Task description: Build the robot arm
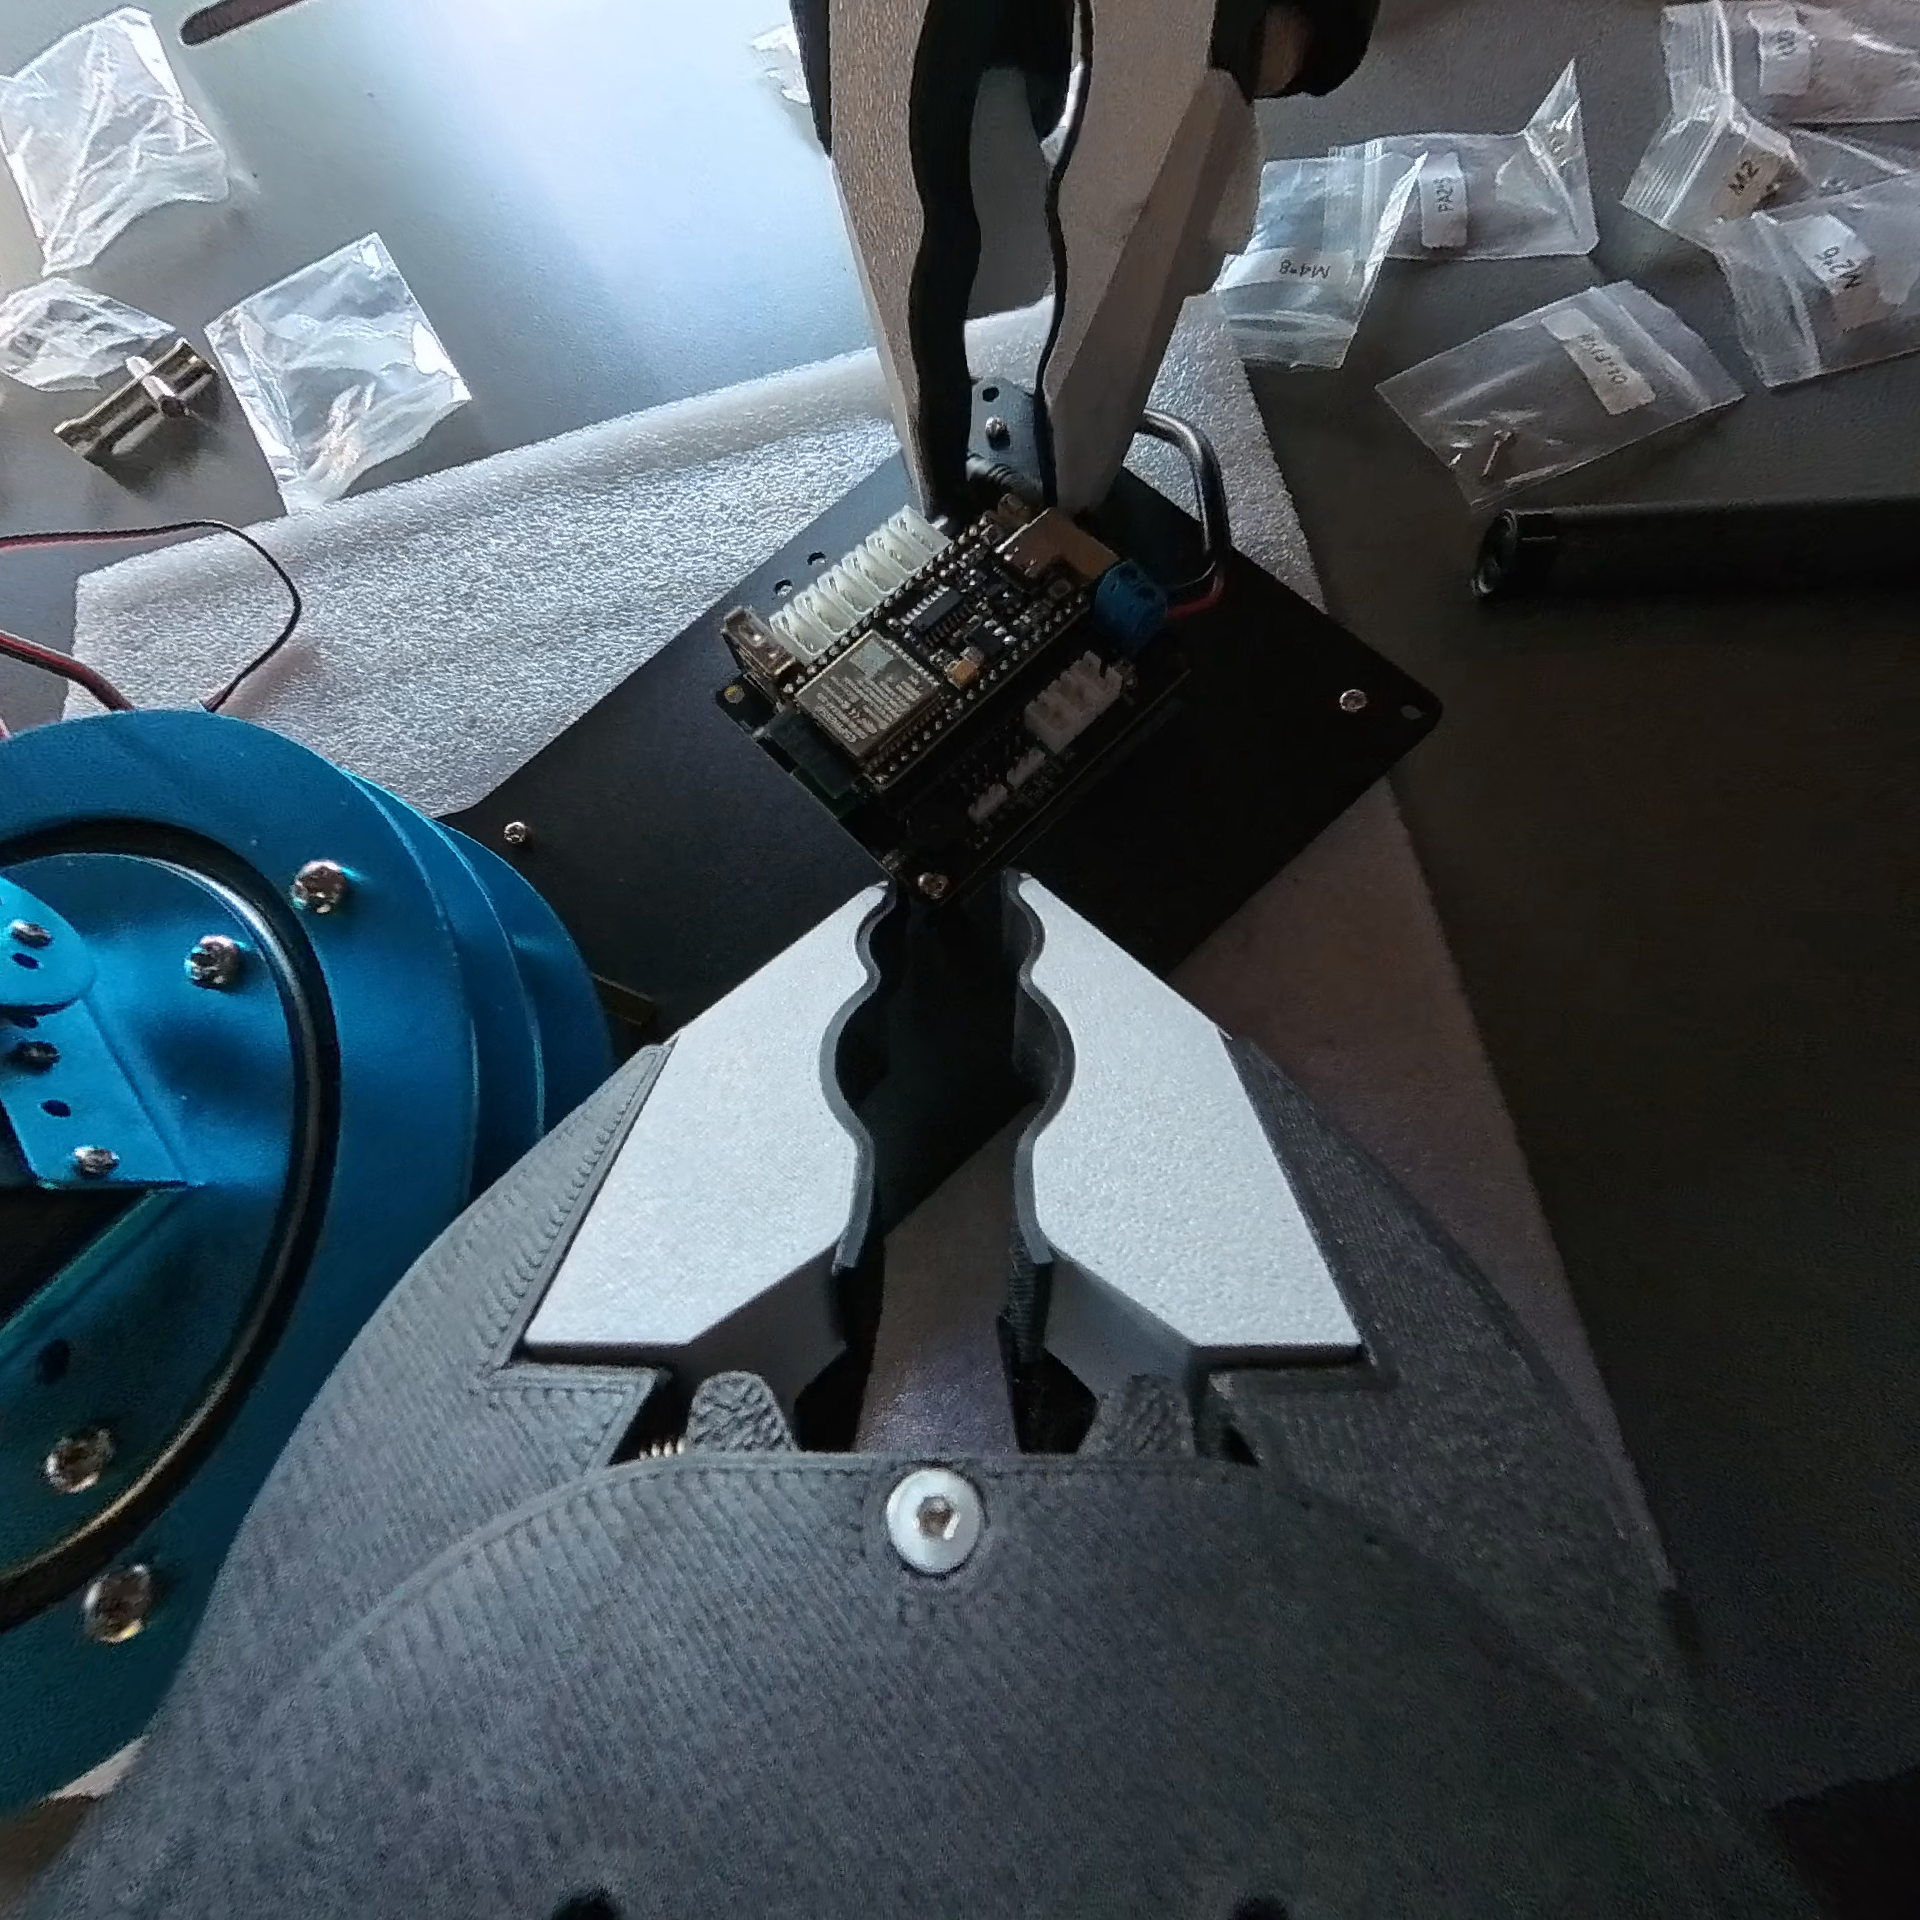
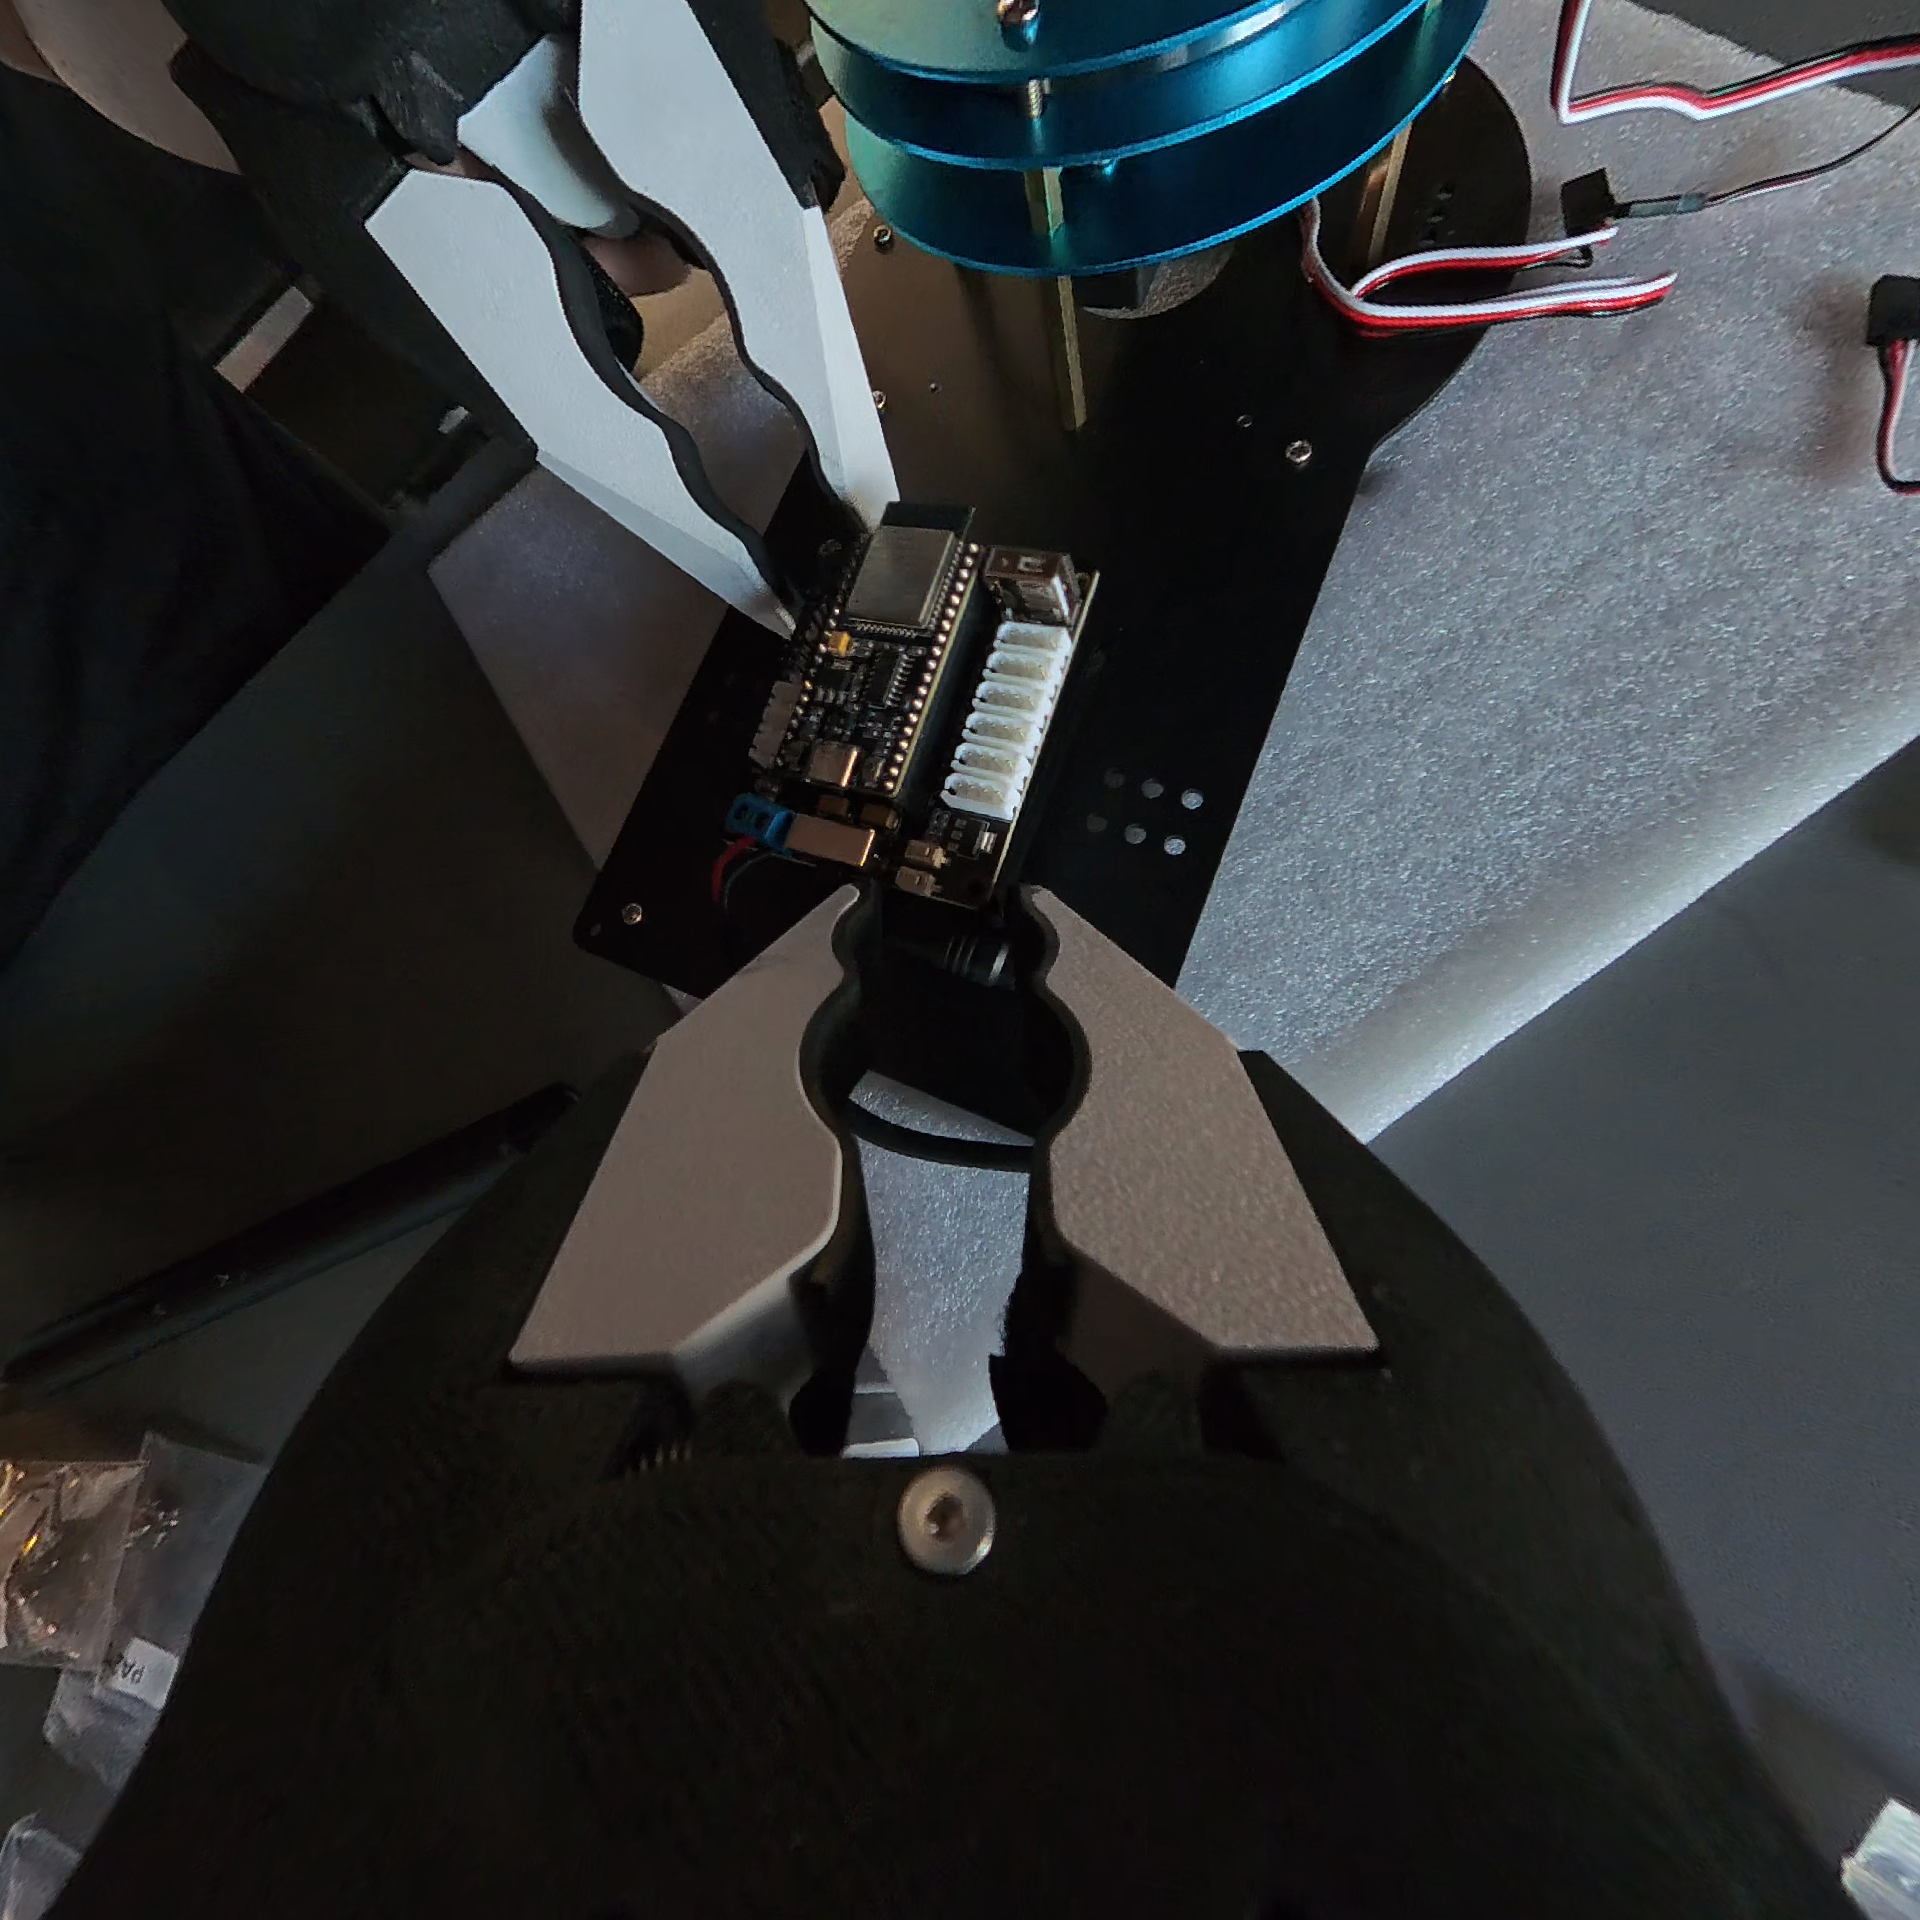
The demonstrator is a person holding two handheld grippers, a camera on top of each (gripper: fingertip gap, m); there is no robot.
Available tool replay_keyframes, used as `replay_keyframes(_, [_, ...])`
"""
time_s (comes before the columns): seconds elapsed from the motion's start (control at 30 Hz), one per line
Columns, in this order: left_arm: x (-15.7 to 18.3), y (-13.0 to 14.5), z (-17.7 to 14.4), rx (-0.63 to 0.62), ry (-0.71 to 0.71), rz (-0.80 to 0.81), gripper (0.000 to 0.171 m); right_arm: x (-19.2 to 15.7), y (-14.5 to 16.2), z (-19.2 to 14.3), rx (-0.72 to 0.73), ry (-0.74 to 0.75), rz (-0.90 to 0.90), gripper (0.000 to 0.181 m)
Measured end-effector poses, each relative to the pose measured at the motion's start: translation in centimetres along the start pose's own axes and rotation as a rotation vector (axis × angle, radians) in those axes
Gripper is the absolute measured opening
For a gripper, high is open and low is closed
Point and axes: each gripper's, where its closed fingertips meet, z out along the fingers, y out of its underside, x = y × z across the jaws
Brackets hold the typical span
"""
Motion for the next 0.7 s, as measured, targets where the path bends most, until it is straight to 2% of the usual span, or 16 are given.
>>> replay_keyframes(0.23, [-0.1,0.0,-0.3,-0.006,-0.016,0.014,0.024,-0.1,0.0,0.1,-0.027,-0.002,0.007,0.023])
replay_keyframes(0.5, [-0.4,-1.1,-1.0,0.066,-0.025,0.002,0.028,-0.3,0.1,0.0,-0.026,-0.021,0.025,0.023])
replay_keyframes(0.63, [-0.1,-1.6,-0.7,0.096,-0.022,0.006,0.042,-0.4,-0.3,-0.2,-0.005,-0.048,0.047,0.023])
replay_keyframes(0.7, [0.0,-1.7,-0.5,0.104,-0.032,0.019,0.044,-0.3,-0.3,-0.3,-0.003,-0.05,0.039,0.023])
